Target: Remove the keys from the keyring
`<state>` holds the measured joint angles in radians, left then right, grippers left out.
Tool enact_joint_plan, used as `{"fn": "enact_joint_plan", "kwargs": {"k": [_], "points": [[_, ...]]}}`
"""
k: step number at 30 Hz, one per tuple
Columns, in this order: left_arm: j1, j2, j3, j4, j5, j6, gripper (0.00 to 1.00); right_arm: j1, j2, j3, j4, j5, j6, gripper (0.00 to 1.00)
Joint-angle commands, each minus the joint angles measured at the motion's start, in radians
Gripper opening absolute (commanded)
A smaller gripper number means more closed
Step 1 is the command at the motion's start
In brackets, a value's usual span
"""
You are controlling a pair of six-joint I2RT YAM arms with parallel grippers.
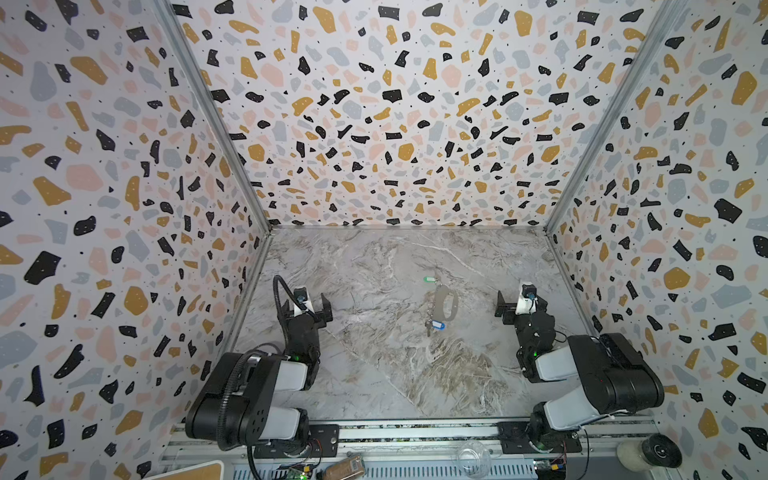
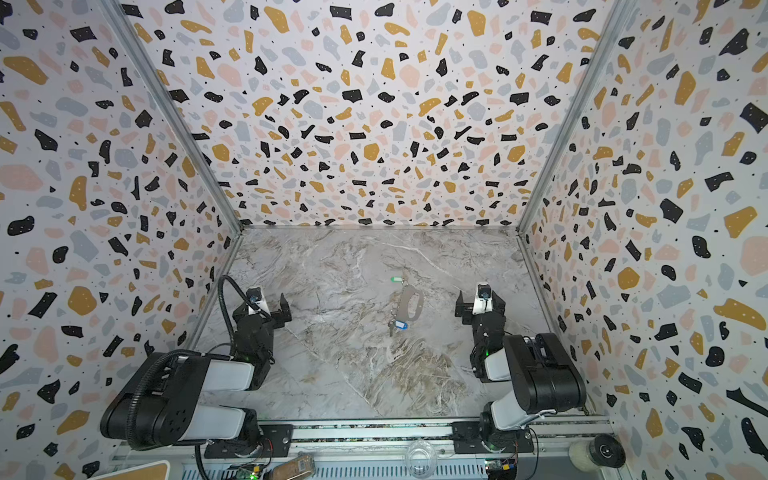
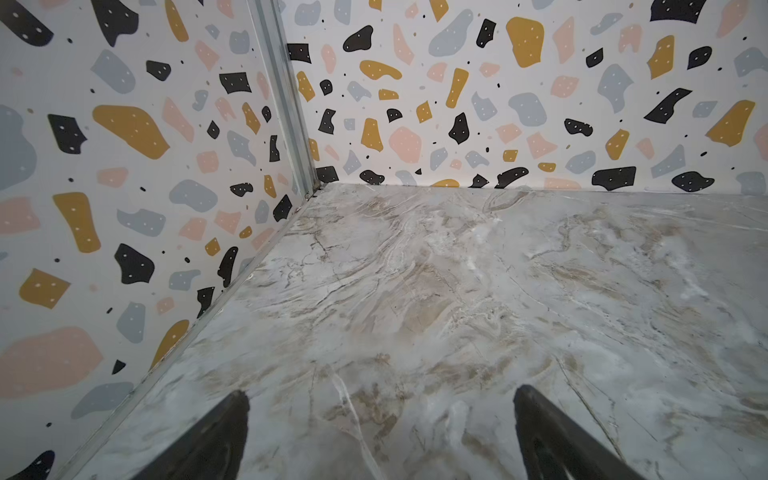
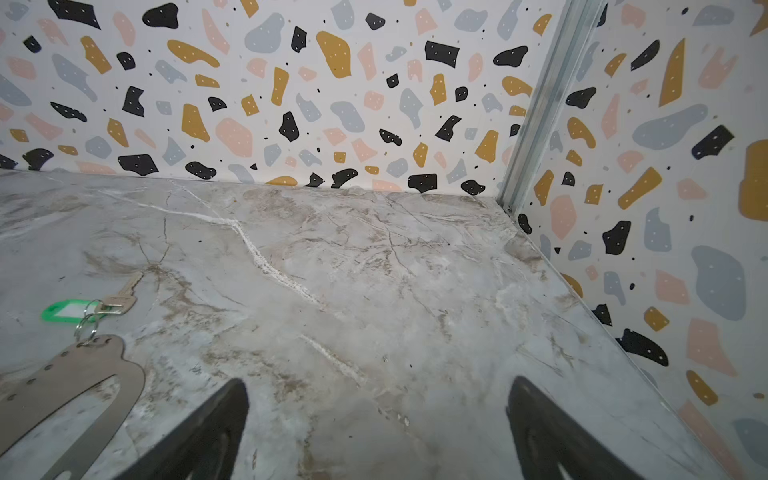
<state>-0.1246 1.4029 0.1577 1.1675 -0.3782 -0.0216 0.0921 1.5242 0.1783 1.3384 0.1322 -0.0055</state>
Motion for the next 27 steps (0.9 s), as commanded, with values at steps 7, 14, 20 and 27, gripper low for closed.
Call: {"fn": "enact_joint_plan", "kwargs": {"k": [7, 14, 20, 27], "points": [[0.005, -0.008, 0.009, 0.032, -0.002, 0.006, 1.00, 0.004, -0.010, 0.000, 0.019, 0.010, 0.004, 0.99], [0.005, -0.007, 0.009, 0.033, 0.002, 0.005, 1.00, 0.001, -0.010, 0.001, 0.016, 0.007, 0.006, 0.99], [0.004, -0.010, 0.005, 0.035, 0.002, 0.007, 0.99, 0.001, -0.010, 0.001, 0.016, 0.007, 0.006, 0.99], [0.004, -0.012, 0.002, 0.040, 0.004, 0.007, 1.00, 0.007, -0.015, -0.007, 0.031, 0.017, 0.001, 0.99]]}}
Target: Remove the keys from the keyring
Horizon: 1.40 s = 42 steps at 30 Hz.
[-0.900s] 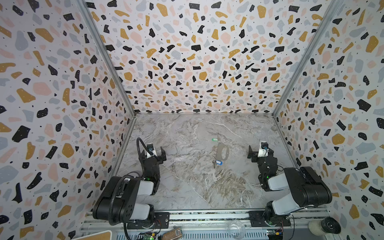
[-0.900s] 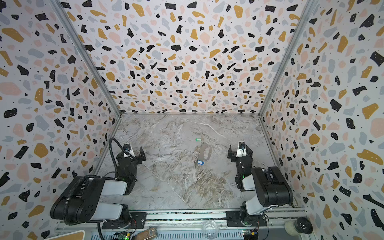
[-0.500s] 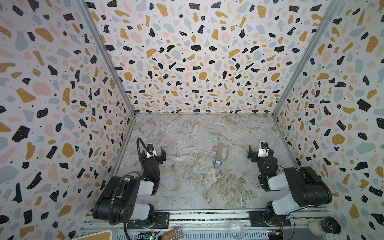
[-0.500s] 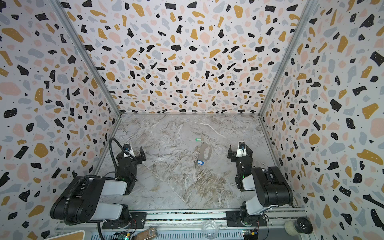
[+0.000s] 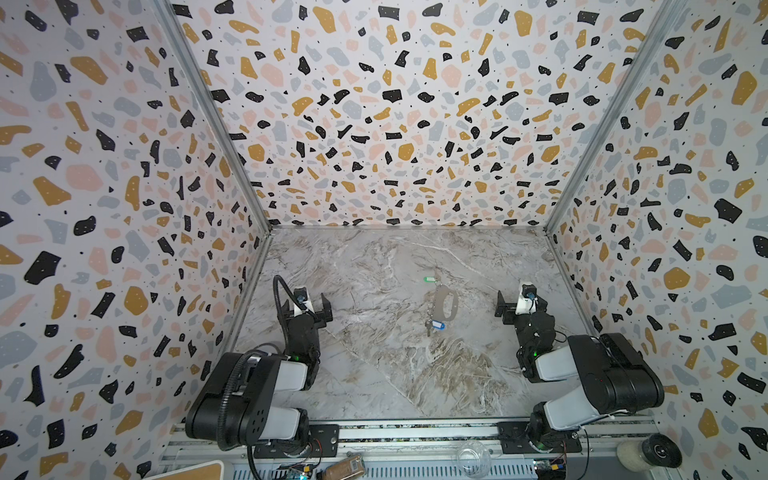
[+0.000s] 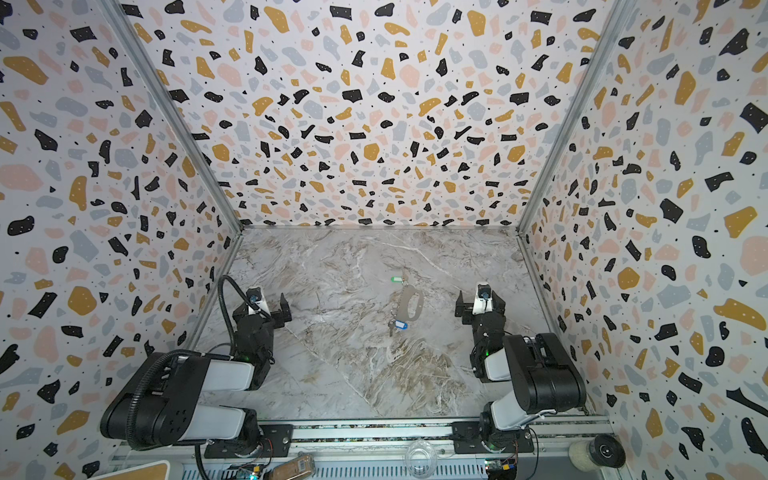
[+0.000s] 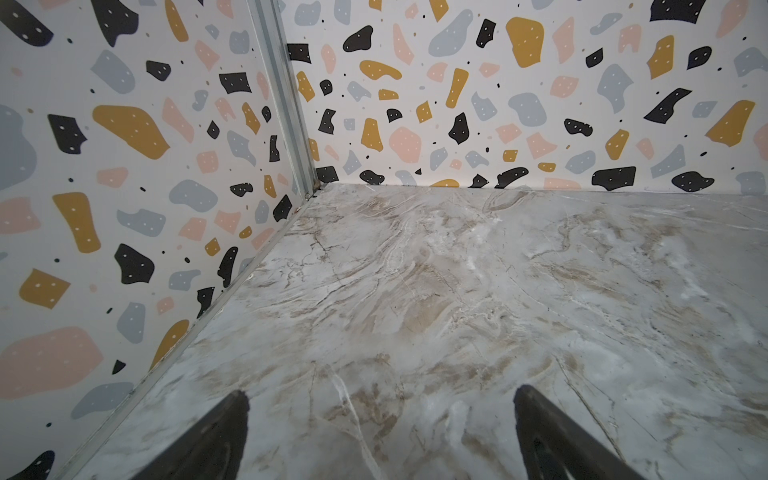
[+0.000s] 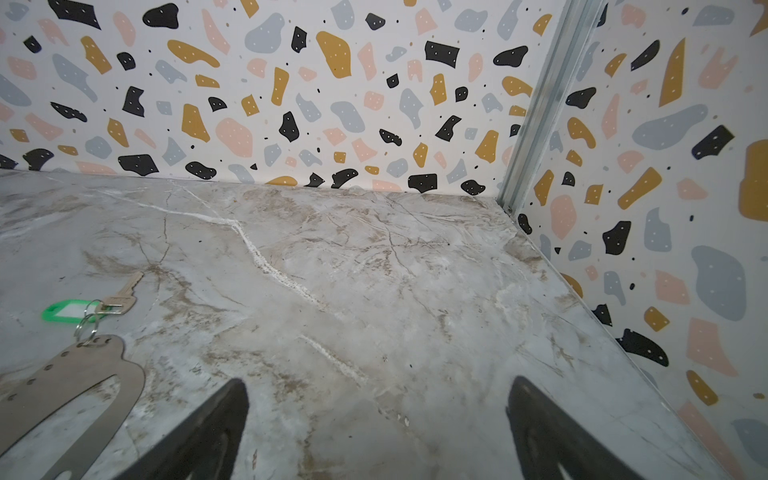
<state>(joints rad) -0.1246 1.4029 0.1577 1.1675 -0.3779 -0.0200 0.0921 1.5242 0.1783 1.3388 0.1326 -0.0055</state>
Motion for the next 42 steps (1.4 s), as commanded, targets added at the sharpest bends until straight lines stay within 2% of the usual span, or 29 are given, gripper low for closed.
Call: {"fn": "enact_joint_plan", "kwargs": {"k": [1, 4, 7, 10, 12, 14, 16, 21, 24, 28, 36, 42], "points": [[0.003, -0.017, -0.002, 0.046, 0.014, 0.010, 1.00, 0.015, -0.021, -0.018, 0.050, 0.028, -0.005, 0.99], [0.003, -0.064, 0.014, -0.008, 0.005, 0.006, 1.00, 0.048, -0.083, -0.029, 0.016, 0.081, -0.027, 1.00], [0.003, -0.161, 0.108, -0.263, -0.074, -0.039, 0.99, 0.106, -0.150, 0.036, -0.154, 0.154, -0.072, 1.00], [0.002, -0.261, 0.176, -0.421, -0.011, -0.084, 1.00, 0.165, -0.221, 0.134, -0.380, 0.173, -0.089, 1.00], [0.001, -0.322, 0.236, -0.550, 0.065, -0.128, 1.00, 0.187, -0.263, 0.177, -0.484, 0.128, -0.056, 1.00], [-0.026, -0.375, 0.300, -0.673, 0.149, -0.159, 0.98, 0.212, -0.322, 0.228, -0.611, 0.016, -0.039, 1.00], [-0.084, -0.416, 0.346, -0.762, 0.159, -0.185, 0.97, 0.243, -0.352, 0.290, -0.749, -0.073, -0.018, 1.00], [-0.269, -0.437, 0.433, -0.993, 0.073, -0.312, 0.92, 0.382, -0.284, 0.466, -1.095, -0.150, 0.067, 0.92], [-0.391, -0.437, 0.407, -0.999, 0.007, -0.383, 0.91, 0.469, -0.219, 0.513, -1.182, -0.152, 0.101, 0.90], [-0.476, -0.423, 0.380, -0.951, -0.011, -0.452, 0.91, 0.503, -0.154, 0.557, -1.241, -0.291, 0.138, 0.88], [-0.504, -0.317, 0.449, -0.982, 0.034, -0.420, 0.93, 0.508, -0.036, 0.616, -1.332, -0.432, 0.158, 0.89], [-0.509, -0.305, 0.439, -0.956, 0.053, -0.429, 0.94, 0.492, 0.050, 0.674, -1.371, -0.502, 0.175, 0.90]]}}
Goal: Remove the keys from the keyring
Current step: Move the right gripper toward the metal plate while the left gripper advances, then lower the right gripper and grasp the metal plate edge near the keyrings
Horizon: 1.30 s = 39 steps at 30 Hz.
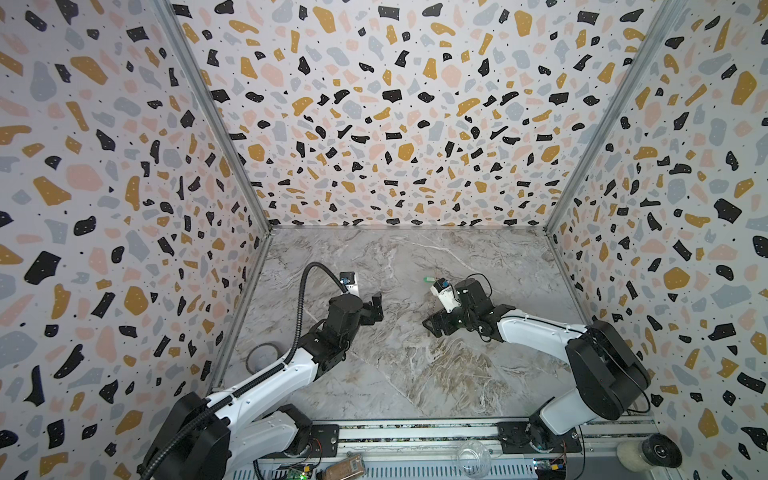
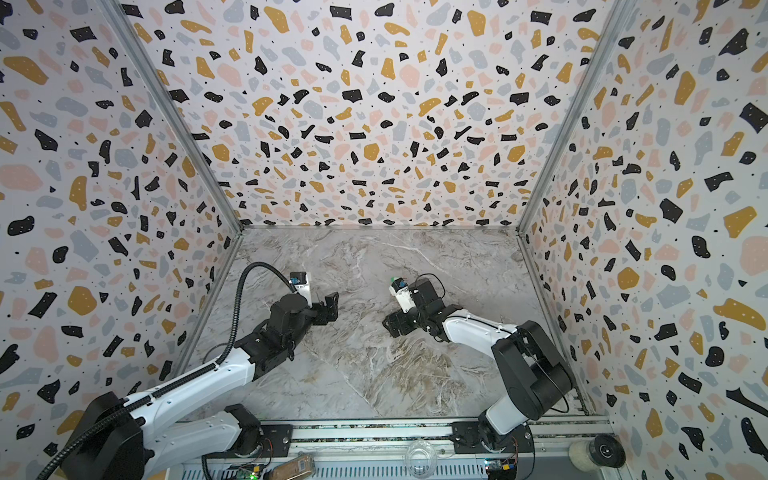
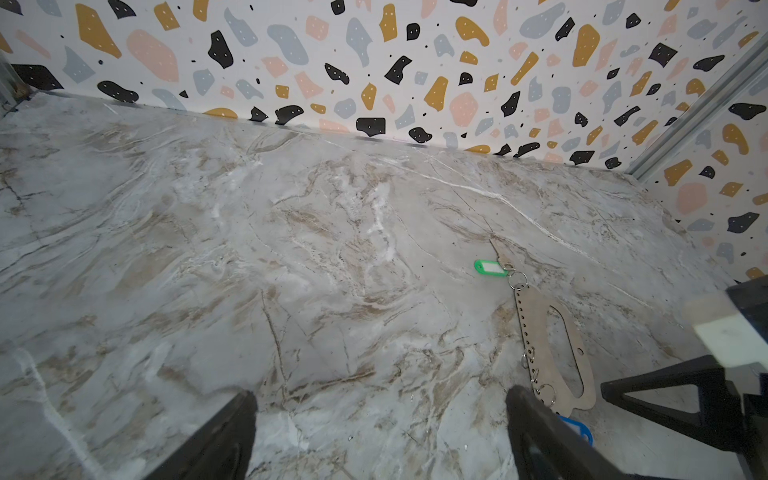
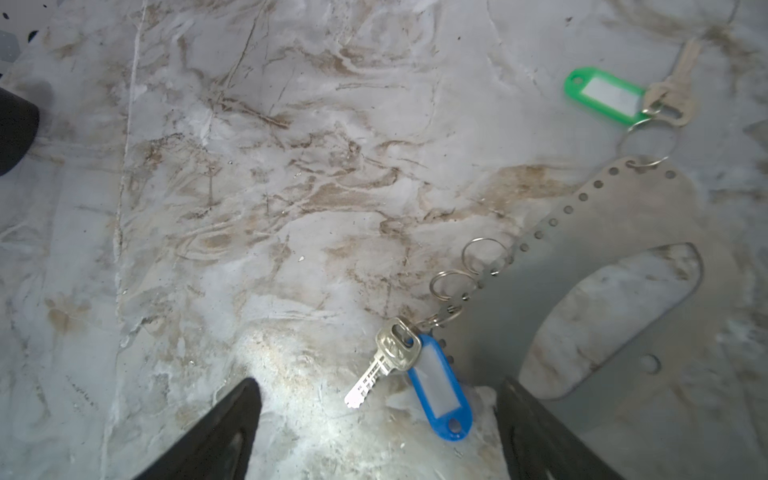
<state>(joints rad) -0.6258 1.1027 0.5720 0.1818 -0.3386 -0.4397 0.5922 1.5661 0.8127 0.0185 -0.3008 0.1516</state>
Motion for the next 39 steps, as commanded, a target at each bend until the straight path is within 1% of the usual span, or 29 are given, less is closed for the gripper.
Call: {"fn": "enact_joint_plan", "kwargs": {"k": [1, 3, 11, 15, 22, 26, 30, 35, 39], "points": [[-0.008, -0.008, 0.022, 0.027, 0.015, -0.010, 0.94, -0.013, 0.020, 0.045, -0.053, -0.090, 0.021, 0.91], [-0.008, -0.015, 0.018, 0.019, 0.012, -0.008, 0.95, -0.021, 0.038, 0.055, -0.059, -0.112, 0.031, 0.91], [-0.008, -0.059, -0.012, 0.021, -0.003, -0.001, 0.96, -0.042, 0.118, 0.091, -0.104, -0.117, 0.029, 0.92], [-0.008, -0.055, -0.003, -0.016, -0.015, 0.010, 0.96, -0.042, 0.138, 0.106, -0.121, -0.163, 0.031, 0.91], [-0.008, -0.072, -0.026, -0.002, -0.031, -0.006, 0.96, -0.038, 0.159, 0.118, -0.163, -0.248, 0.055, 0.91], [-0.008, -0.079, -0.031, -0.015, -0.033, -0.001, 0.96, -0.018, 0.189, 0.150, -0.219, -0.282, 0.050, 0.91], [-0.008, -0.090, -0.041, -0.012, -0.043, 0.002, 0.97, 0.001, 0.215, 0.176, -0.206, -0.278, 0.062, 0.92], [-0.008, -0.095, -0.038, -0.020, -0.042, 0.008, 0.97, 0.030, 0.288, 0.263, -0.234, -0.287, 0.059, 0.92], [-0.008, -0.101, -0.034, -0.028, -0.036, 0.024, 0.97, 0.050, 0.311, 0.319, -0.251, -0.298, 0.045, 0.92]]}}
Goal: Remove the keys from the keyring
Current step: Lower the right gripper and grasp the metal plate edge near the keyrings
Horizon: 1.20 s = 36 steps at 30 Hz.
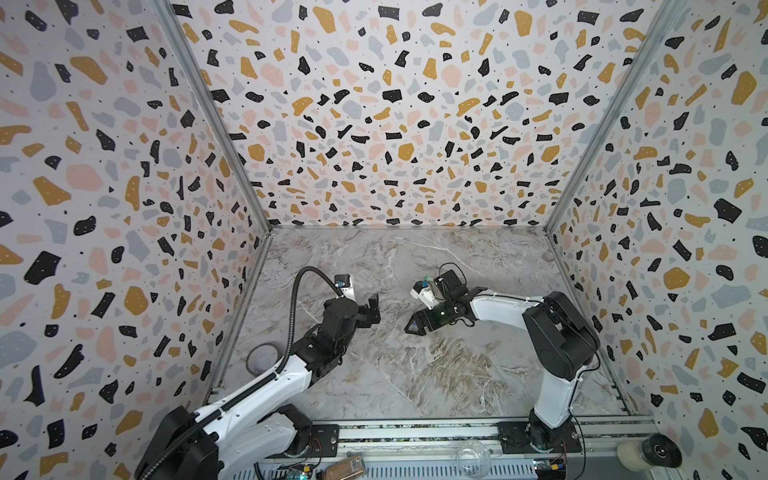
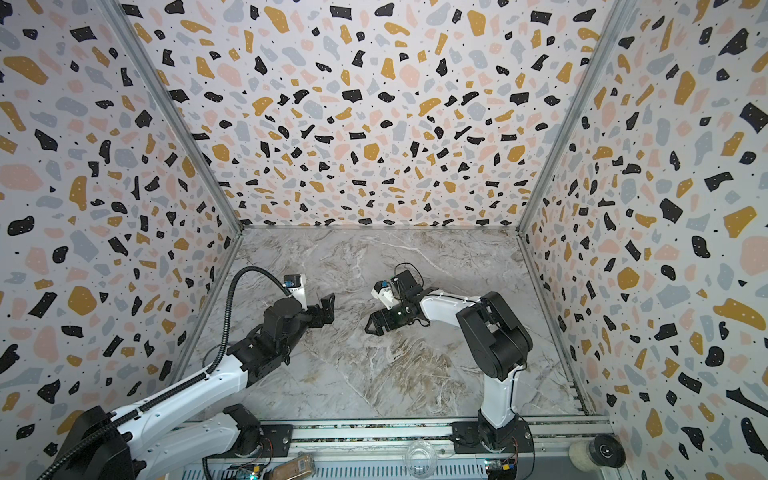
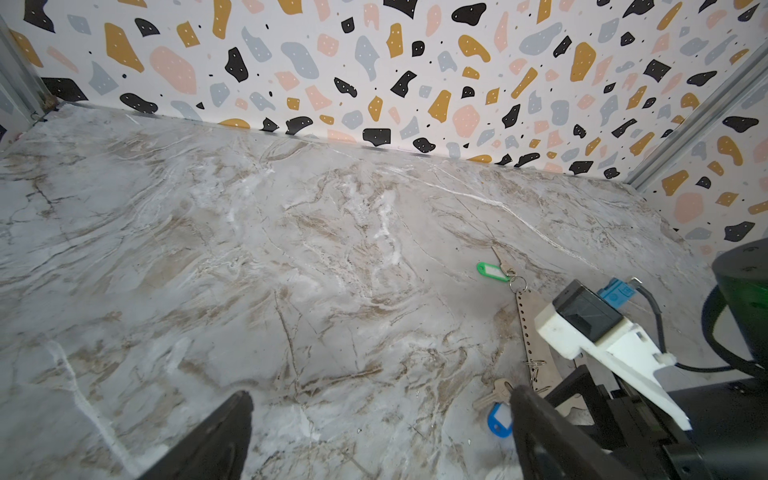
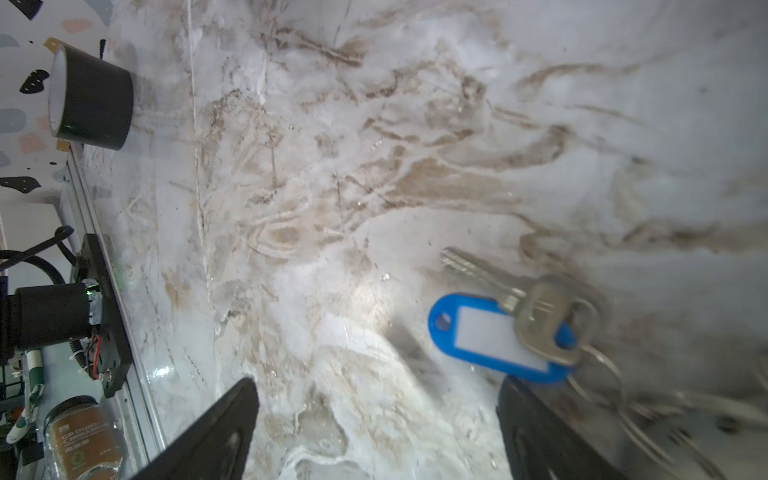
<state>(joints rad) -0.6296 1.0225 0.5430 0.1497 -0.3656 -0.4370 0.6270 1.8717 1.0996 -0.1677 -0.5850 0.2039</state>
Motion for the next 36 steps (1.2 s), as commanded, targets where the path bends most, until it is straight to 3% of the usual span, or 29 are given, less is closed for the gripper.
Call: {"fn": "enact_joint_plan", "kwargs": {"k": [1, 6, 9, 13, 17, 21, 24, 31, 36], "points": [[-0.004, -0.020, -0.003, 0.001, -0.005, 0.029, 0.97, 0.017, -0.002, 0.037, -0.066, -0.015, -0.011, 0.92], [-0.004, 0.002, 0.032, -0.022, 0.046, 0.087, 0.94, 0.000, -0.118, 0.037, -0.087, 0.046, -0.066, 0.91], [-0.004, 0.028, 0.063, -0.041, 0.070, 0.120, 0.93, -0.043, -0.206, 0.021, -0.100, 0.093, -0.146, 0.80], [-0.004, 0.046, 0.089, -0.042, 0.081, 0.131, 0.91, -0.139, -0.297, -0.047, -0.062, 0.084, -0.250, 0.73], [-0.004, 0.047, 0.088, -0.020, 0.079, 0.113, 0.91, -0.201, -0.319, -0.102, -0.039, 0.081, -0.401, 0.59], [-0.004, 0.043, 0.078, -0.011, 0.077, 0.101, 0.90, -0.196, -0.297, -0.108, -0.055, 0.097, -0.581, 0.37], [-0.005, 0.034, 0.062, 0.000, 0.067, 0.095, 0.90, -0.194, -0.284, -0.131, 0.000, 0.150, -0.635, 0.31], [-0.004, 0.027, 0.039, 0.009, 0.053, 0.104, 0.90, -0.151, -0.283, -0.223, 0.172, 0.195, -0.829, 0.31], [-0.004, 0.025, 0.034, 0.014, 0.034, 0.125, 0.90, -0.125, -0.250, -0.221, 0.200, 0.250, -0.945, 0.33]]}}
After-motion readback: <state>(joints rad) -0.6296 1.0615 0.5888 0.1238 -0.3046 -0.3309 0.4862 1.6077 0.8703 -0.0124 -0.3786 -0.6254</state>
